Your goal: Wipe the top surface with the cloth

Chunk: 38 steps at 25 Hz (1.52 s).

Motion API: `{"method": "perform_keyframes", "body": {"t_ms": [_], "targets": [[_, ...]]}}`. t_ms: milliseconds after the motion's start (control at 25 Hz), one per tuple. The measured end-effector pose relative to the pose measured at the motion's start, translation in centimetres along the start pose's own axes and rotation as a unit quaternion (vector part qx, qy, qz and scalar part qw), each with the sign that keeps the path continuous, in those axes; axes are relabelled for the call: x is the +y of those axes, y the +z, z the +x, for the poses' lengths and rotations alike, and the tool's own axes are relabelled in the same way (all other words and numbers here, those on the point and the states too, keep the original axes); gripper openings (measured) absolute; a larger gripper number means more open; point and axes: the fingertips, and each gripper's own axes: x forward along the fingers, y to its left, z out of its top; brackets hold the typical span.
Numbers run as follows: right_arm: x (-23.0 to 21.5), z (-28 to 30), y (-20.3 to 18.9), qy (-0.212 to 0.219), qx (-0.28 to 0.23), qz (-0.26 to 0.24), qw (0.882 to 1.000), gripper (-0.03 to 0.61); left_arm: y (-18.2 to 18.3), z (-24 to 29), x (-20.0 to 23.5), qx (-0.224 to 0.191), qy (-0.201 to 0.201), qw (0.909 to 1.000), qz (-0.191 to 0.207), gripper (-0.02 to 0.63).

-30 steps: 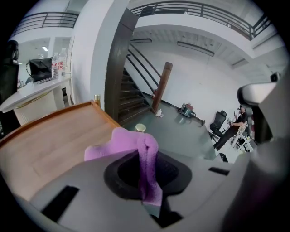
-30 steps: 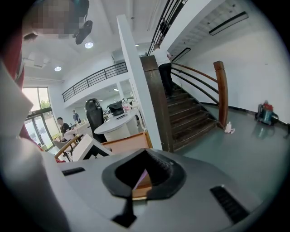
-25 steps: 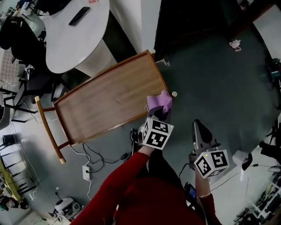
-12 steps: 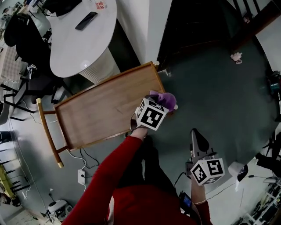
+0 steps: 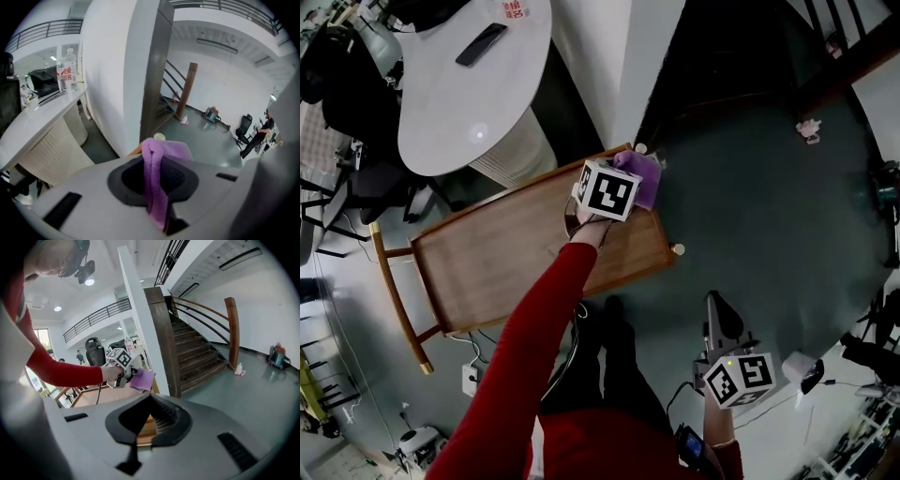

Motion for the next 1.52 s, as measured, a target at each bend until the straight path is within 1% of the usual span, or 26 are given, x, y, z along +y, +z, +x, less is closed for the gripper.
{"method": "perform_keyframes", "body": {"t_ms": [120,280,560,640,680,800,880,1080,1200,1280,1360,1400,1440,1520], "targets": [[0.3,0.9,0.2,0.003,0.006,-0.003,1.000,0.005,1.7,0.5,2.3,-0.013,0.020,0.9996,-0.014,0.049],[0.9,1.3,0.3,0.007,0.010,-0.010,1.000,0.005,2.0,0.6,3.8,-0.012,0.035,0.9991,-0.021,0.050],[1.8,2.4,0.4,0.016,0.017,-0.019,1.000,0.005,1.9,0.2,4.5,-0.017,0.037,0.9988,-0.026,0.049],[2.5,3.2,0.7,0.029,0.018,-0.029,0.999,0.005,2.0,-0.7,4.5,-0.031,0.035,0.9983,-0.035,0.049],[3.0,3.7,1.0,0.039,0.018,-0.034,0.999,0.005,2.2,-1.4,4.6,-0.046,0.035,0.9975,-0.042,0.050],[4.7,6.3,2.7,0.081,0.013,-0.050,0.995,0.005,2.6,-4.6,5.2,-0.093,0.036,0.9919,-0.078,0.049],[6.1,8.4,4.4,0.107,0.005,-0.065,0.992,0.005,2.7,-6.4,5.7,-0.114,0.034,0.9881,-0.097,0.049],[8.6,13.8,8.9,0.136,-0.014,-0.119,0.983,0.005,3.1,-8.2,6.3,-0.140,0.028,0.9832,-0.114,0.049],[9.2,16.1,10.2,0.141,-0.012,-0.132,0.981,0.005,3.7,-7.6,5.0,-0.150,0.002,0.9790,-0.138,0.049],[8.8,17.0,10.6,0.136,-0.006,-0.137,0.981,0.005,4.4,-6.3,3.6,-0.153,-0.026,0.9761,-0.152,0.049],[8.1,17.4,10.6,0.126,-0.001,-0.137,0.982,0.005,5.0,-4.3,2.0,-0.144,-0.054,0.9746,-0.163,0.049],[7.8,17.5,10.6,0.121,0.001,-0.136,0.983,0.005,4.9,-3.3,1.5,-0.135,-0.060,0.9742,-0.171,0.049],[7.6,17.5,10.4,0.118,0.004,-0.135,0.984,0.005,4.6,-2.4,1.5,-0.125,-0.057,0.9743,-0.179,0.050],[7.7,17.8,10.1,0.120,0.011,-0.138,0.983,0.005,3.4,-1.3,2.6,-0.109,-0.030,0.9759,-0.187,0.051]]}}
